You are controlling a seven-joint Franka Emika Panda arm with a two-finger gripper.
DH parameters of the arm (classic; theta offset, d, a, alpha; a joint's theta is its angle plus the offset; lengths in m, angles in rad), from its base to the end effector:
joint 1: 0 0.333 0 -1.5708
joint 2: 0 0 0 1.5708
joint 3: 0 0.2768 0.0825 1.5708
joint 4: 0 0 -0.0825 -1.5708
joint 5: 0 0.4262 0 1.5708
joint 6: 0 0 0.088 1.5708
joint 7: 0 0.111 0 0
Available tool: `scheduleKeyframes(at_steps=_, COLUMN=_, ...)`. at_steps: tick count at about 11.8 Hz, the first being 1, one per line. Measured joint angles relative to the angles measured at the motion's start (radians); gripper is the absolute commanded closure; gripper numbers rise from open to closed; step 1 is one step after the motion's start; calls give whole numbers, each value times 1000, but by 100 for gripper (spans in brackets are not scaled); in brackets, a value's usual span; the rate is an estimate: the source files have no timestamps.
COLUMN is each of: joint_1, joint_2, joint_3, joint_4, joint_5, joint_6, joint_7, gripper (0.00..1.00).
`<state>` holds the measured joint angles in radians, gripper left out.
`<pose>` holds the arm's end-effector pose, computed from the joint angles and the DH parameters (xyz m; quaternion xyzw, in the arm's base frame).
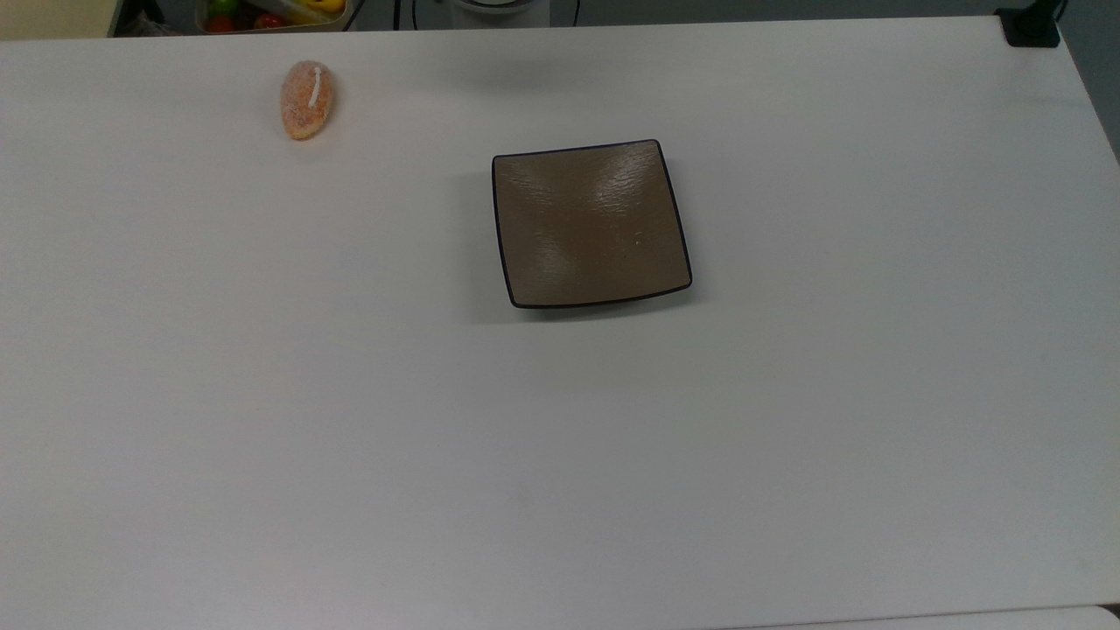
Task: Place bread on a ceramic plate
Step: 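Lower the open gripper down over the orange bread roll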
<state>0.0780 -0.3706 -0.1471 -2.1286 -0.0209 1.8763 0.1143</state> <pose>0.5103 -0.0419 0.5206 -0.9946 0.0855 -0.0569 0.0180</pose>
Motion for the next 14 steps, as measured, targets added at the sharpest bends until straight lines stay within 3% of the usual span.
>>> scheduleKeyframes(at_steps=3, joint_1=-41, joint_2=-56, joint_3=-91, joint_4=-96, joint_5=-39, joint_6=22, joint_7=-31, gripper=0)
scheduleKeyframes(at_steps=8, joint_1=-65, joint_2=-25, joint_3=-105, joint_4=-251, joint_5=-105, joint_6=173, joint_7=-33, gripper=0)
scheduleKeyframes(at_steps=11, joint_1=-64, joint_2=26, joint_3=-182, joint_4=-263, joint_5=-201, joint_6=178, joint_7=-34, gripper=0)
scheduleKeyframes(at_steps=14, joint_1=-64, joint_2=104, joint_3=-200, joint_4=-267, joint_5=-245, joint_6=237, joint_7=-98, gripper=0)
